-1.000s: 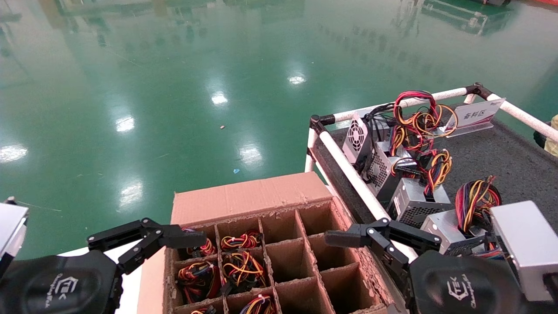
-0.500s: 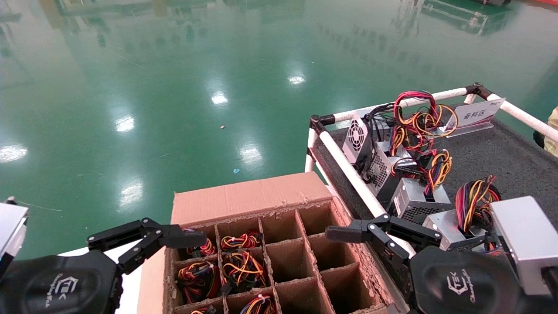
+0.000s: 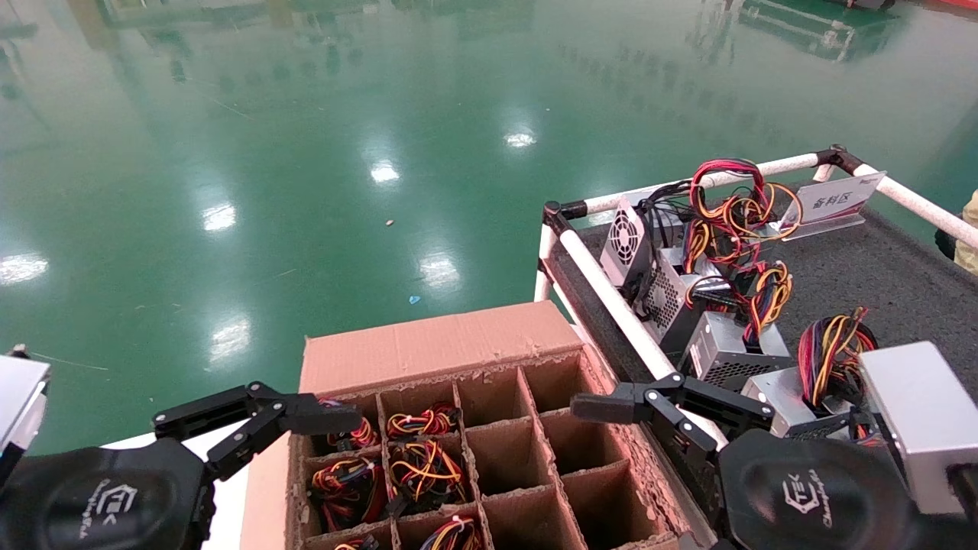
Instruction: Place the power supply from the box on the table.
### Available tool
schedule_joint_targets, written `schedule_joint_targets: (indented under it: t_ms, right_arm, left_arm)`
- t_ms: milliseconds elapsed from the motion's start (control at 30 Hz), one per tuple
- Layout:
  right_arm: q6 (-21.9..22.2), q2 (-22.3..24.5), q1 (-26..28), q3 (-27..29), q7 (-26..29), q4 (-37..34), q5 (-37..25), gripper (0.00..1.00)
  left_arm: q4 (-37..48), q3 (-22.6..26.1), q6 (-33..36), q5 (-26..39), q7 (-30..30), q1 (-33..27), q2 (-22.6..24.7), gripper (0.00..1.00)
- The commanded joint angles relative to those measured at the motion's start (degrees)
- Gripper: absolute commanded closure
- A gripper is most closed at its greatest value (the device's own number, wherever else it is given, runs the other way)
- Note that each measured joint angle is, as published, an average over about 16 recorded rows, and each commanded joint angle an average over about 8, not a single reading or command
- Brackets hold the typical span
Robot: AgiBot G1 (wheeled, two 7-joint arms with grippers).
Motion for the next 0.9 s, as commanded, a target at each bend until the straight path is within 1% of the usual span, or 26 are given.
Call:
schedule_joint_targets:
  t_ms: [33,900]
  right_arm:
    - [0.01,-0.01,0.01,0.0,-0.01,-0.01,-0.01,0.0]
    - [0.05,-0.02,0.05,0.0,-0.05,-0.08,-0.02,0.0]
  left_arm:
    - [0.0,0.0,0.0,0.0,0.0,0.0,0.0,0.0]
    - [0.0,0.0,0.0,0.0,0.0,0.0,0.0,0.0]
